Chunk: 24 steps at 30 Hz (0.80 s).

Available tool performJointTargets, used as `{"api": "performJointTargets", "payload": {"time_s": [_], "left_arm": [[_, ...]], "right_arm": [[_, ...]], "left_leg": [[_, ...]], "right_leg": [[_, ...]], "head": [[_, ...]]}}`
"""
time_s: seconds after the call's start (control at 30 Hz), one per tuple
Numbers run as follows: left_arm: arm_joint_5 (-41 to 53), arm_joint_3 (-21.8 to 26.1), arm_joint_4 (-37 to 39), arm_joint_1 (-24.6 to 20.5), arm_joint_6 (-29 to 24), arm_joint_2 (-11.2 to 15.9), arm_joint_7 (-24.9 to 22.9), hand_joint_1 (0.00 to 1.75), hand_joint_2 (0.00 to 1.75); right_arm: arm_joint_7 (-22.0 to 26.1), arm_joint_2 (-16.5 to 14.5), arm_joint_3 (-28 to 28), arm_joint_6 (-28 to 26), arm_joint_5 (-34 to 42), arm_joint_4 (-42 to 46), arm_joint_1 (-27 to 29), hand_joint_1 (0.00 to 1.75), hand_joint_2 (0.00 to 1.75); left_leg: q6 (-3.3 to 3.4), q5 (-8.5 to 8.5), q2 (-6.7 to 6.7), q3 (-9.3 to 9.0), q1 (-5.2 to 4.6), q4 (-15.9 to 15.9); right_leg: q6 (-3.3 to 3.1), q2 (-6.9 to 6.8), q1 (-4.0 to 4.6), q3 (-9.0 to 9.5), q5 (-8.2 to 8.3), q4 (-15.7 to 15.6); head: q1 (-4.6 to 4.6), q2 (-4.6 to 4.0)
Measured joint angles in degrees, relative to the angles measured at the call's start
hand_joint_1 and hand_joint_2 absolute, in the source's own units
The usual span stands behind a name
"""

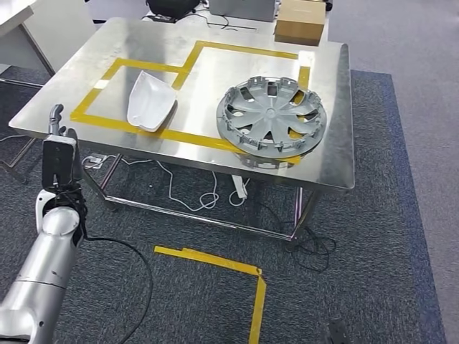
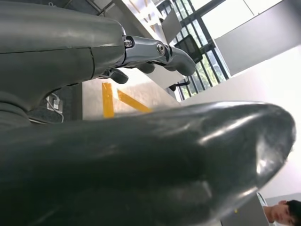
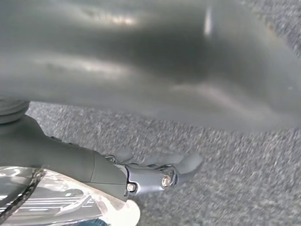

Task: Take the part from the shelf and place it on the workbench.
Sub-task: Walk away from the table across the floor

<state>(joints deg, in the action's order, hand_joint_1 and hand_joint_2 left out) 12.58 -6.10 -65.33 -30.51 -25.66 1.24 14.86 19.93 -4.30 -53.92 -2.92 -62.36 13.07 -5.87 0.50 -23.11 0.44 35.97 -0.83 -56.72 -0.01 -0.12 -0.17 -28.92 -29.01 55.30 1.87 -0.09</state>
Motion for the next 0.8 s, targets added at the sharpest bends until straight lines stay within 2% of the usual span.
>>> {"api": "performJointTargets", "payload": {"time_s": [0.03,0.1,0.13,0.17,0.2,0.23,0.27,0.33,0.37,0.4,0.47,0.5,0.53,0.57,0.63,0.67,0.7,0.73,0.77,0.8], "left_arm": [[-0.01,0.03,0.0,-0.01,-0.03,0.08,0.0,0.0,0.0],[-0.02,0.13,0.0,0.04,-0.07,0.31,-0.01,0.0,0.0],[-0.03,0.18,0.01,0.12,-0.08,0.4,-0.02,0.0,0.0],[-0.04,0.22,0.01,0.24,-0.09,0.48,-0.05,0.0,0.0],[-0.05,0.23,0.02,0.33,-0.09,0.5,-0.07,0.0,0.0],[-0.06,0.23,0.02,0.38,-0.09,0.51,-0.09,0.0,0.0],[-0.07,0.24,0.01,0.39,-0.09,0.51,-0.11,0.0,0.0],[-0.07,0.25,0.0,0.32,-0.09,0.52,-0.11,0.0,0.0],[-0.07,0.25,0.0,0.29,-0.09,0.55,-0.11,0.0,0.0],[-0.07,0.26,0.0,0.28,-0.09,0.57,-0.11,0.0,0.0],[-0.08,0.28,0.0,0.27,-0.09,0.59,-0.11,0.0,0.0],[-0.07,0.28,0.0,0.27,-0.09,0.57,-0.11,0.0,0.0],[-0.07,0.28,0.0,0.24,-0.09,0.55,-0.11,0.0,0.0],[-0.07,0.29,0.0,0.24,-0.09,0.54,-0.11,0.0,0.0],[-0.08,0.31,0.0,0.23,-0.09,0.51,-0.11,0.0,0.0],[-0.08,0.31,0.0,0.28,-0.09,0.51,-0.11,0.0,0.0],[-0.08,0.31,0.0,0.34,-0.09,0.5,-0.14,0.0,0.0],[-0.08,0.31,0.0,0.41,-0.08,0.5,-0.22,0.0,0.0],[-0.07,0.31,0.0,0.45,-0.08,0.51,-0.3,0.0,0.0],[-0.07,0.31,0.0,0.46,-0.08,0.52,-0.38,0.0,0.0]], "right_arm": [[-0.02,-0.02,0.0,-0.01,0.0,0.0,-0.01,0.0,0.0],[-0.04,-0.03,0.0,-0.03,0.0,0.01,-0.02,0.0,0.0],[-0.05,-0.03,0.0,-0.03,0.0,0.01,0.02,0.0,0.0],[-0.05,-0.03,0.0,-0.02,0.0,0.01,0.09,0.0,0.0],[-0.06,-0.03,0.0,-0.02,0.0,0.01,0.15,0.0,0.0],[-0.07,-0.03,0.0,-0.01,0.0,0.01,0.18,0.0,0.0],[-0.07,-0.04,0.0,-0.01,0.0,0.01,0.17,0.0,0.0],[-0.07,-0.04,0.0,-0.02,0.0,0.01,0.1,0.0,0.0],[-0.07,-0.04,0.0,-0.02,0.0,0.02,0.05,0.0,0.0],[-0.07,-0.03,0.0,-0.02,0.0,0.02,0.02,0.0,0.0],[-0.07,-0.03,0.0,-0.02,0.0,0.01,0.04,0.0,0.0],[-0.07,-0.03,0.0,-0.02,0.0,0.01,0.07,0.0,0.0],[-0.07,-0.03,0.0,-0.02,0.0,0.01,0.08,0.0,0.0],[-0.07,-0.04,0.01,-0.02,-0.01,0.01,0.07,0.0,0.0],[-0.07,-0.05,0.02,0.01,-0.01,0.01,0.1,0.0,0.0],[-0.07,-0.05,0.02,0.01,-0.01,0.01,0.12,0.0,0.0],[-0.08,-0.05,0.02,0.01,-0.01,0.01,0.14,0.0,0.0],[-0.08,-0.04,0.01,0.0,0.0,0.01,0.14,0.0,0.0],[-0.09,-0.04,0.01,-0.01,0.0,0.01,0.13,0.0,0.0],[-0.09,-0.03,0.01,-0.01,0.0,0.01,0.11,0.0,0.0]], "left_leg": [[-0.34,-1.02,-0.11,0.51,0.03,-1.03],[-1.16,-5.38,-0.28,2.68,0.42,-7.13],[-1.51,-7.64,-0.28,4.04,0.68,-11.37],[-1.82,-9.21,-0.28,5.1,0.93,-15.05],[-2.05,-9.55,-0.28,5.29,1.14,-16.83],[-2.21,-8.8,-0.27,4.47,1.32,-16.33],[-2.32,-7.18,-0.27,2.56,1.5,-13.52],[-2.35,-4.24,-0.33,-2.09,1.64,-5.6],[-2.2,-3.53,-0.41,-3.61,1.6,-2.73],[-2.0,-3.44,-0.49,-4.25,1.51,-1.28],[-1.3,-3.51,-0.56,-3.97,1.45,-0.78],[-0.84,-3.37,-0.51,-3.76,1.54,-0.59],[-0.3,-3.13,-0.44,-3.49,1.64,-0.43],[0.24,-2.8,-0.35,-3.18,1.71,-0.29],[0.99,-2.18,-0.26,-2.37,1.54,-0.26],[1.19,-1.88,-0.26,-1.94,1.39,-0.27],[1.27,-1.57,-0.28,-1.53,1.25,-0.28],[1.27,-1.28,-0.3,-1.21,1.13,-0.3],[1.21,-1.03,-0.34,-0.97,1.03,-0.32],[1.11,-0.81,-0.37,-0.8,0.95,-0.34]], "right_leg": [[-0.37,-0.06,-0.21,-0.15,0.3,-0.28],[-0.99,-0.13,-0.42,-0.7,0.96,-0.44],[-1.1,-0.14,-0.43,-1.01,1.2,-0.39],[-1.09,-0.14,-0.44,-1.32,1.41,-0.32],[-1.0,-0.14,-0.47,-1.6,1.59,-0.22],[-0.88,-0.14,-0.52,-1.85,1.73,-0.08],[-0.75,-0.14,-0.6,-2.05,1.83,0.1],[-0.34,-0.11,-0.65,-2.53,1.87,0.64],[-0.02,-0.08,-0.6,-2.82,1.94,0.89],[0.35,-0.04,-0.54,-3.14,2.07,1.08],[1.11,0.0,-0.47,-3.71,2.42,1.23],[1.41,0.01,-0.48,-4.17,2.12,1.49],[1.66,0.01,-0.49,-4.87,1.13,2.55],[1.83,0.02,-0.51,-5.99,-0.55,4.83],[2.02,0.03,-0.54,-9.17,-4.84,12.52],[2.05,0.03,-0.53,-10.57,-6.35,16.2],[2.01,0.04,-0.5,-11.13,-6.89,18.19],[1.9,0.04,-0.47,-10.61,-6.38,17.95],[1.68,0.04,-0.43,-8.88,-4.93,15.31],[1.36,0.04,-0.39,-6.32,-3.06,11.14]], "head": [[-0.11,0.0],[-0.34,0.0],[-0.39,0.0],[-0.38,0.0],[-0.39,0.0],[-0.39,0.0],[-0.39,0.0],[-0.4,0.0],[-0.37,0.0],[-0.37,0.0],[-0.31,0.0],[-0.32,0.0],[-0.22,0.0],[-0.16,0.0],[-0.05,0.0],[-0.05,0.0],[-0.05,0.0],[-0.04,0.0],[-0.04,0.0],[-0.03,0.0]]}}
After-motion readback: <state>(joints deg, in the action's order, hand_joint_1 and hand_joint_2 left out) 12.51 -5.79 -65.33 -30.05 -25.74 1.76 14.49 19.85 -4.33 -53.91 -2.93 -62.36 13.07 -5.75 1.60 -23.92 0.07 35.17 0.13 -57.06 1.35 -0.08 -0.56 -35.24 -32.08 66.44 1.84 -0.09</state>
